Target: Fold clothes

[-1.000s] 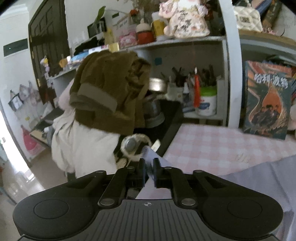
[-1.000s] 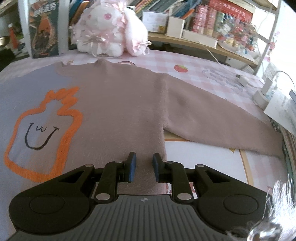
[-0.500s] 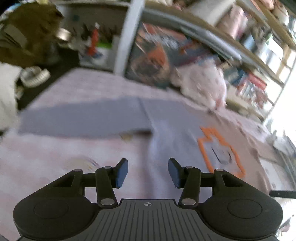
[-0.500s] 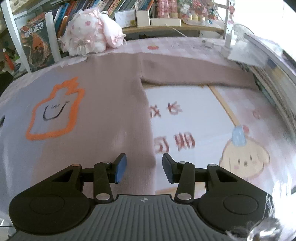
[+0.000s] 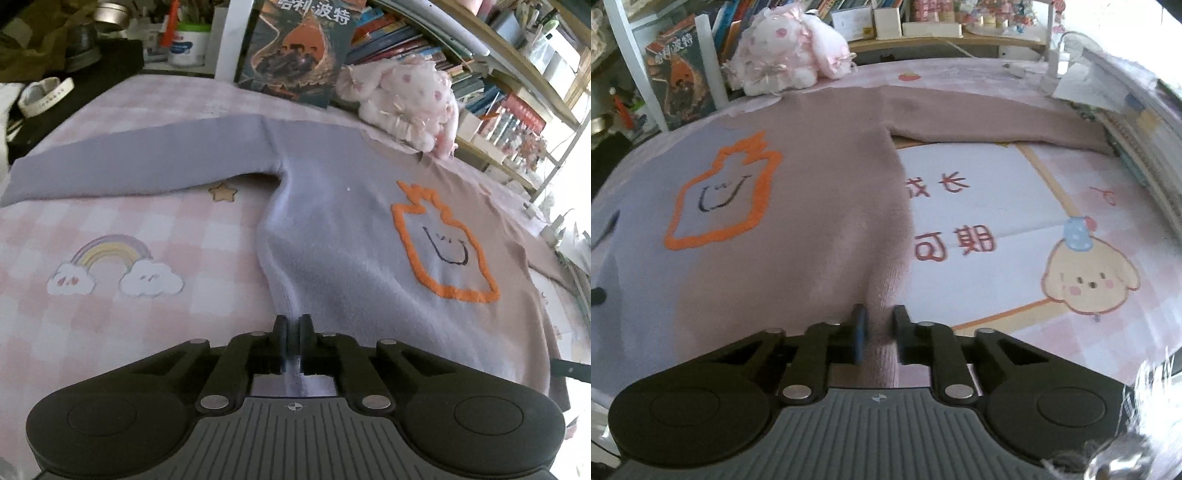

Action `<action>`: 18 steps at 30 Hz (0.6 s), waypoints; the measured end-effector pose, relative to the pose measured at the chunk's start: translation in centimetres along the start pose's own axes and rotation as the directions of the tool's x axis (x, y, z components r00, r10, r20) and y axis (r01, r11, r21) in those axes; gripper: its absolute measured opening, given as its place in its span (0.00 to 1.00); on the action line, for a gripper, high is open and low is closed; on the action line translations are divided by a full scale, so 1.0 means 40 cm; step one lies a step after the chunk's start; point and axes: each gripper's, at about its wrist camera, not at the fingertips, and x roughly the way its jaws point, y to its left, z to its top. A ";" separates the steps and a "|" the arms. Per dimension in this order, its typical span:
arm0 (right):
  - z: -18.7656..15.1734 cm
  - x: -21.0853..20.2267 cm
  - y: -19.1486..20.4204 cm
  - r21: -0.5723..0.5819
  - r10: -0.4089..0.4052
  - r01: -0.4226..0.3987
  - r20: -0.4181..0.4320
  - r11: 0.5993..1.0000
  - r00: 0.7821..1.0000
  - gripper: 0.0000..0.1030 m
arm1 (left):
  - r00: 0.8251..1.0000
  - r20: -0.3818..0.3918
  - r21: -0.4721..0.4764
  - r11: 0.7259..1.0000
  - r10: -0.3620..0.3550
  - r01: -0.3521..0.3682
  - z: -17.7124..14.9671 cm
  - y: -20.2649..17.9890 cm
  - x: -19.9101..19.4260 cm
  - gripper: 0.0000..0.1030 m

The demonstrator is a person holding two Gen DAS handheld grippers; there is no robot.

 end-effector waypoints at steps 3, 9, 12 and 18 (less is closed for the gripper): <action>0.025 0.022 0.013 -0.019 -0.009 0.009 0.015 1.000 1.000 0.13 | 1.000 0.013 -0.001 1.000 0.015 -0.015 0.036 0.001 0.030 0.04; 0.065 0.057 0.030 -0.022 -0.041 0.042 0.036 0.999 0.999 0.13 | 0.999 0.025 0.031 0.999 0.034 -0.035 0.069 -0.024 0.065 0.05; 0.055 0.051 0.025 -0.025 -0.037 0.038 0.036 0.999 0.999 0.13 | 0.999 0.023 0.030 0.999 0.035 -0.035 0.059 -0.018 0.056 0.08; 0.038 0.040 0.026 -0.016 -0.034 0.035 0.044 0.999 0.998 0.13 | 1.000 0.026 0.017 1.000 0.016 -0.016 0.032 -0.012 0.037 0.08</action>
